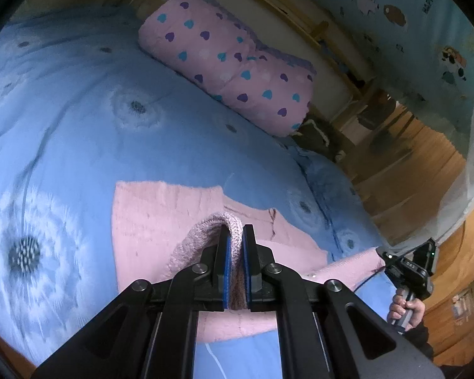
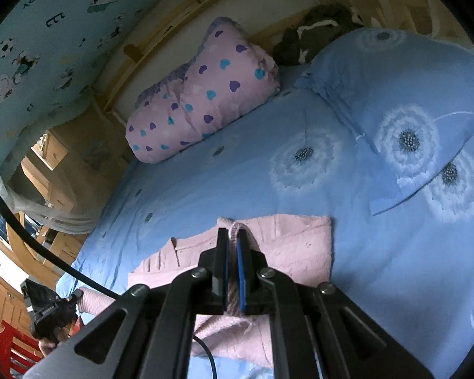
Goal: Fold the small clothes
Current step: 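Lower the held hem onto the collar edge with both grippers, then open both grippers and release the folded cardigan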
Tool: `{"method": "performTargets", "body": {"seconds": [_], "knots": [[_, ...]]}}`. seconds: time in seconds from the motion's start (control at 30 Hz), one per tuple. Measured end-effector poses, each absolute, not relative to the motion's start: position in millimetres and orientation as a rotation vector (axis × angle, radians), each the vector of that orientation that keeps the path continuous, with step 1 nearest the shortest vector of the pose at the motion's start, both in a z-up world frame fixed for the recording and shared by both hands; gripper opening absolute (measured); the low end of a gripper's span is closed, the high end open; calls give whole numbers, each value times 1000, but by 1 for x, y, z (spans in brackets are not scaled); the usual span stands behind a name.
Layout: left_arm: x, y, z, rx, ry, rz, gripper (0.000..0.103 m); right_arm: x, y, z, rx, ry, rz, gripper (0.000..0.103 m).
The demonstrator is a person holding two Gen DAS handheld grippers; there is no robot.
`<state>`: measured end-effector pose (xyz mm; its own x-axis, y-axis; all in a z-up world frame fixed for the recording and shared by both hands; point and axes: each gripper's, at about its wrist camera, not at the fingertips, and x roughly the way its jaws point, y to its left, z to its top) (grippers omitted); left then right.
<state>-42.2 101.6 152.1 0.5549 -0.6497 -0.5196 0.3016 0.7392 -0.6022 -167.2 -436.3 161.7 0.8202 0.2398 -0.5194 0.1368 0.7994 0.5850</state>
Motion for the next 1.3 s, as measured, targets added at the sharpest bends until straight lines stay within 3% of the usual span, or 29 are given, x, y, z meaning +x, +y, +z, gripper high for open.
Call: {"method": "performTargets", "body": {"seconds": [0.87,1.3], "knots": [[47,86,99,-438,985,-415,0,-81,-467,109,655,786,11,4],[72,100,94,-436,978,-336,0,-30,-469,91,677,826,25,4]]}}
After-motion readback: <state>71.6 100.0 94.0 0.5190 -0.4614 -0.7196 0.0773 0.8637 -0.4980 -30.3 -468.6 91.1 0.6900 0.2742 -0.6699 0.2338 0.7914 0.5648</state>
